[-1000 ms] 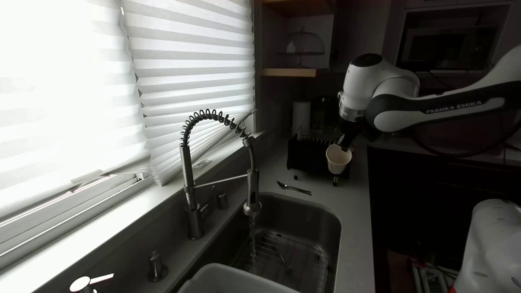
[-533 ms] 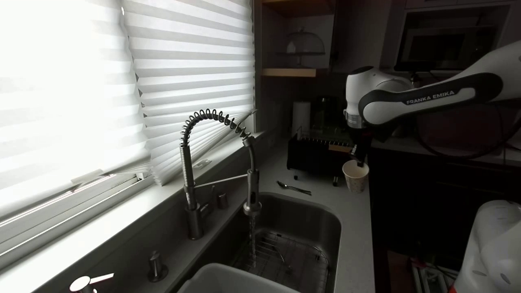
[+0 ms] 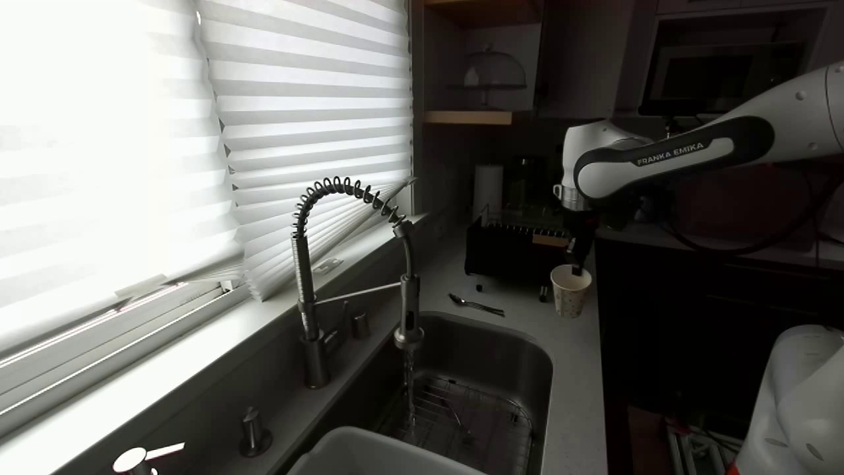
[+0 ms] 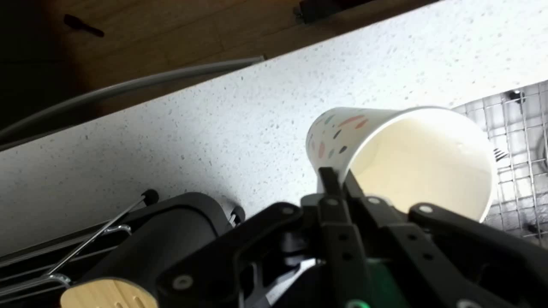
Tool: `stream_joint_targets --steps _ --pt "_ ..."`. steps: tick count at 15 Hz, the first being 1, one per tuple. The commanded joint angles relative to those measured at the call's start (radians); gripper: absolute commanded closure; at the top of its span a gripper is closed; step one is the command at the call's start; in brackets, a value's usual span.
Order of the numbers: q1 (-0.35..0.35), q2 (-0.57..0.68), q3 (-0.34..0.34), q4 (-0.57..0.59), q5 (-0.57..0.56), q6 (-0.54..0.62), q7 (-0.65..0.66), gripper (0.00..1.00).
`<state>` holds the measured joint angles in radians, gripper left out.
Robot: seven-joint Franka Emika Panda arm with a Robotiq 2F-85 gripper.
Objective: Pick up the paper cup from the kitchen counter and pour out all the water in it into the sink, put the paper cup back on the kitchen counter
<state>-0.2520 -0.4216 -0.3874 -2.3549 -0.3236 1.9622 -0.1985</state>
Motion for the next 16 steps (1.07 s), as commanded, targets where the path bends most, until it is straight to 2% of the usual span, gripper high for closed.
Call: stream_joint_targets --steps 1,4,9,16 --pt "-0.028 0.044 -0.032 0.005 0.055 0.105 -0.05 0.99" --pt "-0.038 0.07 -0.06 0.001 0.121 0.142 -0.068 0.99" --pt "-0.049 0.123 -0.075 0.01 0.253 0.119 -0.062 0.99" --pt "-0.076 0.194 -0.053 0.022 0.262 0.118 0.012 0.99"
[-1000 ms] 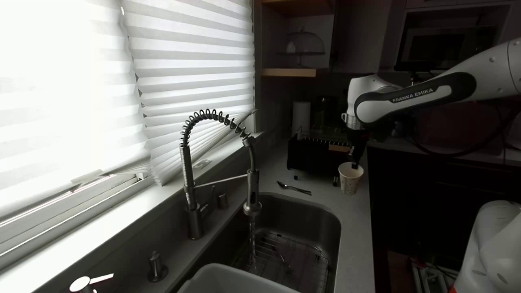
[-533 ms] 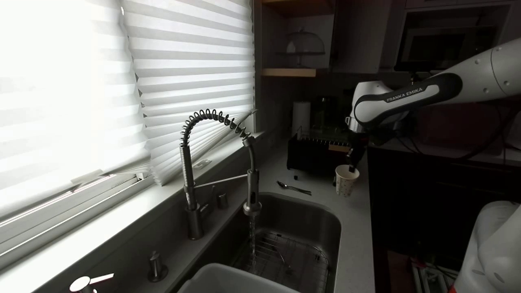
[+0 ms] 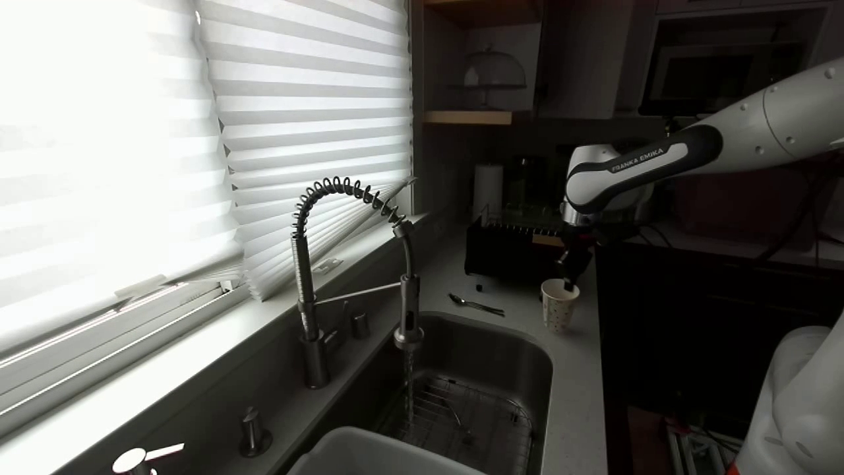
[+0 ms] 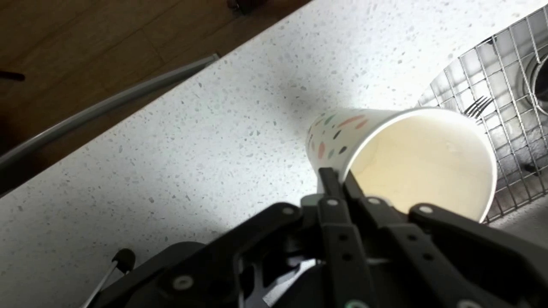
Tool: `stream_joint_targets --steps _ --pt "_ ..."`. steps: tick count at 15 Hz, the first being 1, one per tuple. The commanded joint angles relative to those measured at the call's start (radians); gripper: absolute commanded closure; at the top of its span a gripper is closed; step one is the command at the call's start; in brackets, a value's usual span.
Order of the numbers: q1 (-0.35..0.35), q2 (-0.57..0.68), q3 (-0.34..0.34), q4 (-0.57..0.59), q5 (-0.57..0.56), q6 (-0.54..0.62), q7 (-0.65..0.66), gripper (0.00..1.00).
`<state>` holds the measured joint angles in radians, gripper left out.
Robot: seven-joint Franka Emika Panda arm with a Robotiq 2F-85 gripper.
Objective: Pick up the paper cup from the kitchen counter and pour out all the water in it into the sink, put the paper cup back on the kitchen counter
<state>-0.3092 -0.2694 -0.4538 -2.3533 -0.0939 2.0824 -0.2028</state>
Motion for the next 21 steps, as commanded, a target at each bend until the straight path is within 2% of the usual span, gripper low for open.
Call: stream_joint_targets --steps 1,2,4,9,12,14,21 --pt "-0.019 0.048 0.014 0.023 0.038 -0.004 0.019 0.99" --pt "-0.017 0.051 0.01 0.029 0.057 -0.014 0.007 0.71" --pt "-0.022 0.052 0.013 0.041 0.06 -0.013 0.015 0.65" --pt "-0.037 0.016 0.019 0.094 0.048 -0.043 0.033 0.28" --pt "-0.049 -0.025 0.044 0.139 0.013 -0.102 0.093 0.04" --pt "-0.051 -0.064 0.071 0.161 -0.019 -0.144 0.126 0.0" --pt "-0.045 -0.207 0.165 0.205 -0.157 -0.226 0.168 0.0"
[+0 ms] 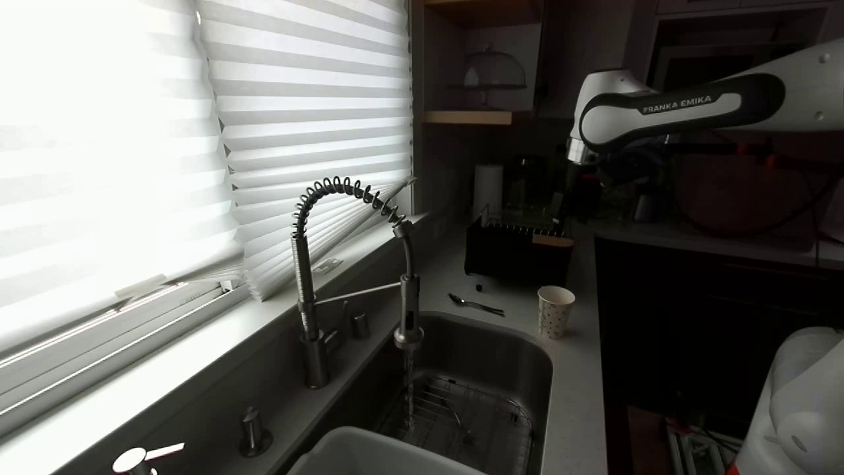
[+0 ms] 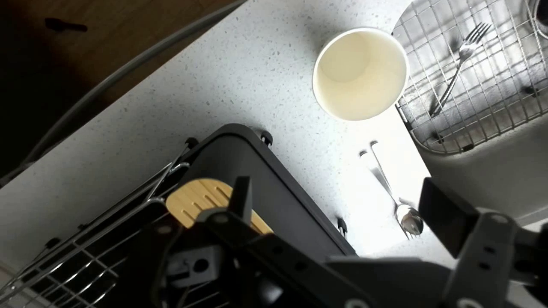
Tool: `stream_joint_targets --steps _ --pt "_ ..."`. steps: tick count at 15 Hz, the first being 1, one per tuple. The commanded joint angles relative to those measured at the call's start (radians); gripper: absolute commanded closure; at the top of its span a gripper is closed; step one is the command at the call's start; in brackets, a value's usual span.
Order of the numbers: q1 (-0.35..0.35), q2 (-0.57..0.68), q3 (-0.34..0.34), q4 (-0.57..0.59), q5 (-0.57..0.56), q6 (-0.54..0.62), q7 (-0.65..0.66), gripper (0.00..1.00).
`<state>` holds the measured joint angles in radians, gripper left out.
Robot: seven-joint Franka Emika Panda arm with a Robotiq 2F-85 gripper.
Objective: Pick up the paper cup from the kitchen counter and pour out all the water in it into the sink, put the paper cup back on the kitchen counter
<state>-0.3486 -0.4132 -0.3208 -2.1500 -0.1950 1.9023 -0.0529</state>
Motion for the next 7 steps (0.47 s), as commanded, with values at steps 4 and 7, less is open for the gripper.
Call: stream_joint_targets --steps 4,7 --pt "0.01 -0.079 0.034 0.012 -0.054 -0.031 0.002 0.0" --pt "0.011 -0.091 0.037 0.012 -0.055 -0.031 0.002 0.0"
